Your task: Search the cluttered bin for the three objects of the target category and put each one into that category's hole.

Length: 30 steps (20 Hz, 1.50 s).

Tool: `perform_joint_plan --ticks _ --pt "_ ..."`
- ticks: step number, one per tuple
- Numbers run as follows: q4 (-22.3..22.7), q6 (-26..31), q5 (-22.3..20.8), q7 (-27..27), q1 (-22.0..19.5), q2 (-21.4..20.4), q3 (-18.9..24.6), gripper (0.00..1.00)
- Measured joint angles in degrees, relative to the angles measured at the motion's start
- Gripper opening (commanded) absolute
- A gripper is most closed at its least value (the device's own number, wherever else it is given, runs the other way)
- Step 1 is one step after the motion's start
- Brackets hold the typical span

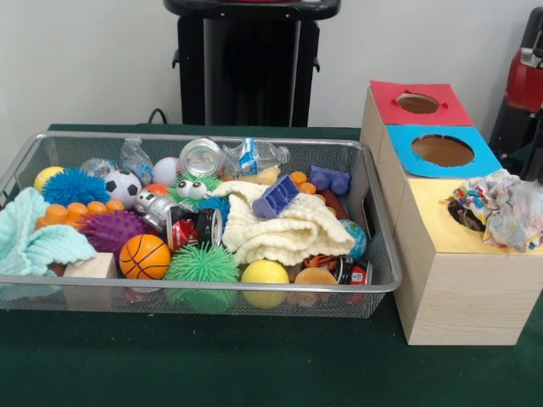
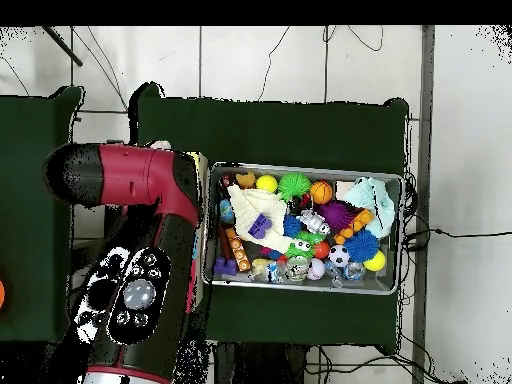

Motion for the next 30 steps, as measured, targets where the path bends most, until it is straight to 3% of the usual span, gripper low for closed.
perform_joint_plan --ticks 30 --pt "0.12 0.0 0.01 0.02 0.31 2.8 -1.98 0.0"
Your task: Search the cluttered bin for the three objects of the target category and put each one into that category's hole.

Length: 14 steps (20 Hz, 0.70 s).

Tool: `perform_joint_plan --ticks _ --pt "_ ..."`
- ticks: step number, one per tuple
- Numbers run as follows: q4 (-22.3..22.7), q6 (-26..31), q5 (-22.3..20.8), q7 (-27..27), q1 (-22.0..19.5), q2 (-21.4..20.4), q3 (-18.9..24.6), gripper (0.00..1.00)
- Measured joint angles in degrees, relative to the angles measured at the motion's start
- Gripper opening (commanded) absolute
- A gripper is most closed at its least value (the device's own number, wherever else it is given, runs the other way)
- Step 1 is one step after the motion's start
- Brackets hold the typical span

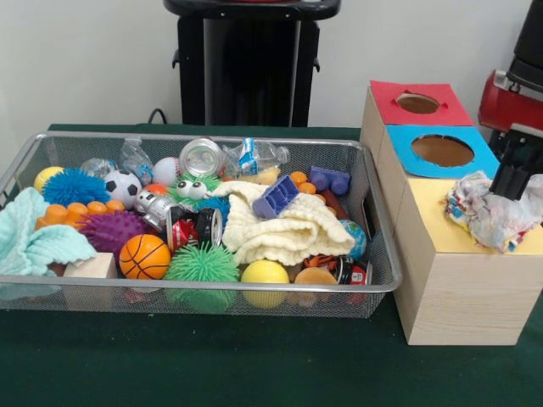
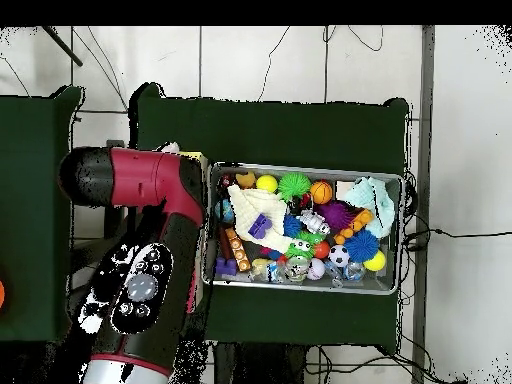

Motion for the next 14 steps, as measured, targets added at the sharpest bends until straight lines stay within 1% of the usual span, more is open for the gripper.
perform_joint_plan --ticks 14 --pt "0.03 -0.18 0.01 0.01 0.0 2.43 -0.84 0.0"
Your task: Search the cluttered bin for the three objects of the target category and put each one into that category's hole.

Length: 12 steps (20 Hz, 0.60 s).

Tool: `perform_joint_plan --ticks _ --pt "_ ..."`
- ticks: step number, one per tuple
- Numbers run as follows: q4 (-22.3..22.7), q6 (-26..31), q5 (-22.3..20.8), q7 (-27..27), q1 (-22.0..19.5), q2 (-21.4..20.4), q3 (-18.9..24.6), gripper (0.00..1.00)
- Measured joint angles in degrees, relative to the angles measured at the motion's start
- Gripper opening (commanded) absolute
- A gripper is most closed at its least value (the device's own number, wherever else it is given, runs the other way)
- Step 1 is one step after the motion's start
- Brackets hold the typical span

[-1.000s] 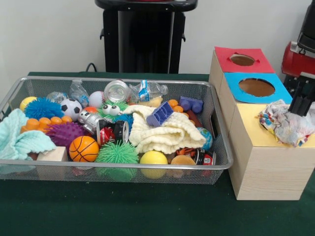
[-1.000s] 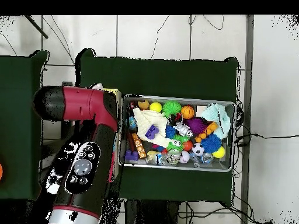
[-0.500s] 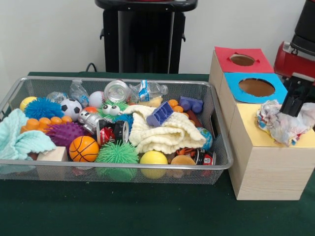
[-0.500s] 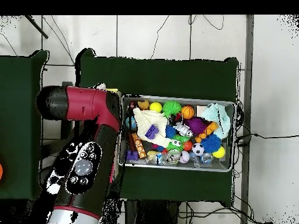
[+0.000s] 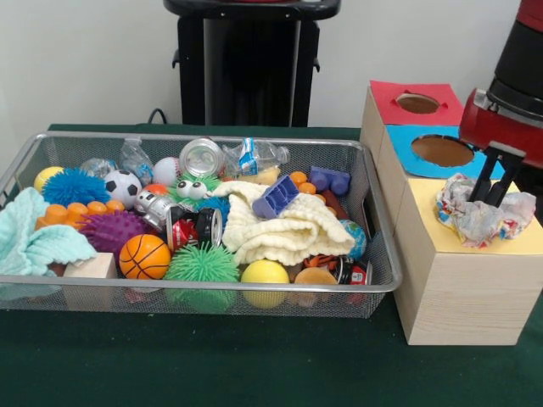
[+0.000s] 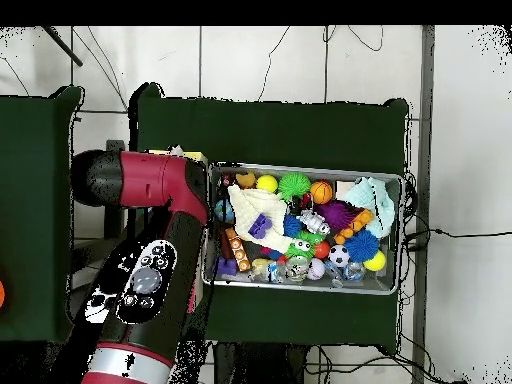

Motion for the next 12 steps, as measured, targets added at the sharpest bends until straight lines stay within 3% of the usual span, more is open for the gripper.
perform_joint_plan --ticks 12 --pt "0.27 -0.17 0.55 0.0 -0.18 0.26 0.05 0.0"
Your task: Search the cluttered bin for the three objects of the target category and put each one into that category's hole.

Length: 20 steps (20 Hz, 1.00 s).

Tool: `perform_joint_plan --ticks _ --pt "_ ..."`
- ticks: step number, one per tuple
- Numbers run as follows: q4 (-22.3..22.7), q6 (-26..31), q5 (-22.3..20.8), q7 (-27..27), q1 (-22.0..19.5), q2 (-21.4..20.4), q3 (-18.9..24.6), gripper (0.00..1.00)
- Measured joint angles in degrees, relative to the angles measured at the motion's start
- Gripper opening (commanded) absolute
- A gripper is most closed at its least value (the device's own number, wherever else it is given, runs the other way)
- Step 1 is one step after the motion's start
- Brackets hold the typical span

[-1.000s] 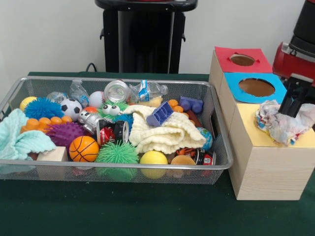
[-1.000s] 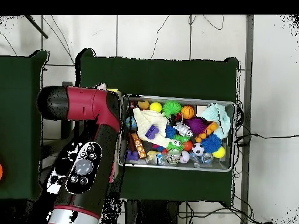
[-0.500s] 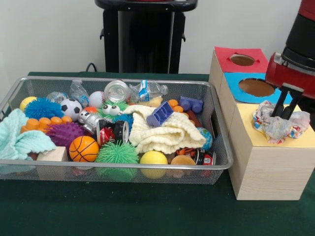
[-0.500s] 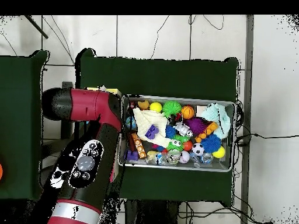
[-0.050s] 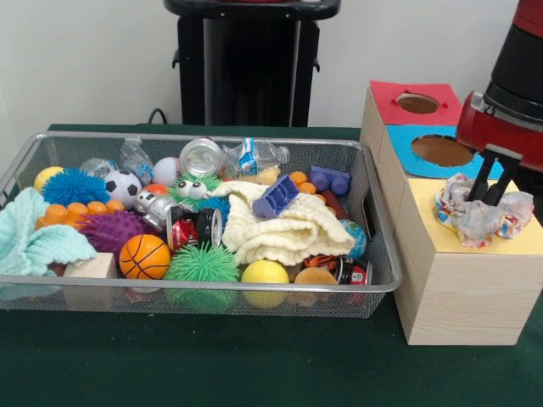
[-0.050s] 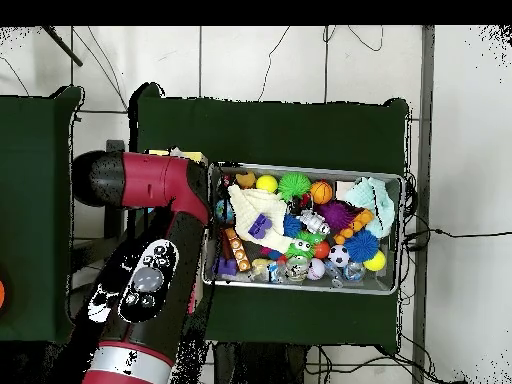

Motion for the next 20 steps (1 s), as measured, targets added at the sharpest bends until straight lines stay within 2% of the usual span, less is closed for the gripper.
perform_joint_plan --ticks 10,20 --pt "0.67 -1.96 3.21 0.0 -2.1 0.95 2.2 0.0" --pt "2.49 -5.01 4.47 0.0 -2.08 0.95 2.88 0.0"
